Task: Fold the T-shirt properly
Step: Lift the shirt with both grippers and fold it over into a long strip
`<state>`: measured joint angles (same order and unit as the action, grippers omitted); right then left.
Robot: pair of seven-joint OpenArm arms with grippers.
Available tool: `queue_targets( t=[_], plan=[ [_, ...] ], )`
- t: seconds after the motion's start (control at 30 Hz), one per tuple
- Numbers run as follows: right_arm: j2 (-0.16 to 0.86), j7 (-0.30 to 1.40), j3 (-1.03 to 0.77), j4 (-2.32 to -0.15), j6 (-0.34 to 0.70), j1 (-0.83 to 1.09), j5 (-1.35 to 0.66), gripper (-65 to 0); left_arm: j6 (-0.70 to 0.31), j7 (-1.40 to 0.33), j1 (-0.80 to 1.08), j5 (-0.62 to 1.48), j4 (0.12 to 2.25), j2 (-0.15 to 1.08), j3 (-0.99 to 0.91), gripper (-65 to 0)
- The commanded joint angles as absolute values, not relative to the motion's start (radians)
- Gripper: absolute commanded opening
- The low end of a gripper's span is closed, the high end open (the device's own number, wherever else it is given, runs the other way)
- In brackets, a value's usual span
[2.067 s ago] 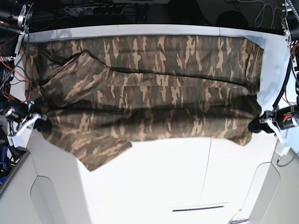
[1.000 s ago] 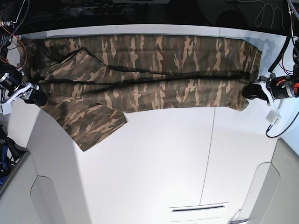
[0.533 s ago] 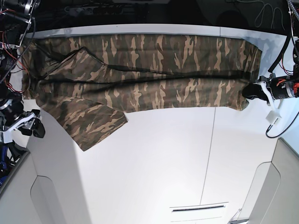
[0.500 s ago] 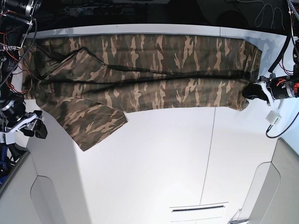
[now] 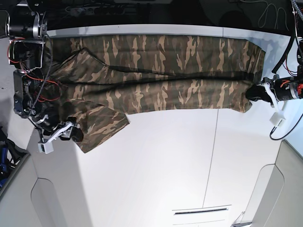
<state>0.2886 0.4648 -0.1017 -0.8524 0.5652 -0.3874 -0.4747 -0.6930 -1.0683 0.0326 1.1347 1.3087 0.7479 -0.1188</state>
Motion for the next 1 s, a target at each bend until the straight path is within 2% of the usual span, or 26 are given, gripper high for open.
queue_targets(
  t=[0.0, 0.27, 0.5, 0.7, 0.83, 0.97],
  plan=[
    [0.279, 0.475, -0.095, -0.86, 0.574, -0.404, -0.474, -31.4, -0.698, -1.051, 0.017, 1.152, 1.323, 0.773, -0.13, -65.0],
    [0.204, 0.475, -0.094, -0.862, 0.577, -0.408, -0.474, -33.2, -0.698, -1.051, 0.017, 1.148, 1.323, 0.773, -0.13, -65.0],
    [0.199, 0.476, -0.094, -0.862, 0.577, -0.407, -0.469, -64.2, -0.698, -1.051, 0.017, 1.148, 1.323, 0.773, -0.13, -65.0],
    [0.202, 0.545, -0.094, -0.881, 0.58, -0.407, -0.471, -65.0, -0.698, -1.047, 0.017, 1.152, 1.323, 0.773, -0.13, -65.0],
    [0.205, 0.687, -0.129, -0.967, 0.58, -0.403, -0.493, -65.0, -0.698, -1.047, 0.014, 1.179, 1.325, 0.774, -0.13, -65.0],
    [0.205, 0.836, -0.221, -1.127, 0.581, -0.359, -0.599, -65.0, -0.698, -1.071, 0.019, 1.179, 1.36, 0.781, -0.131, -65.0]
  ],
)
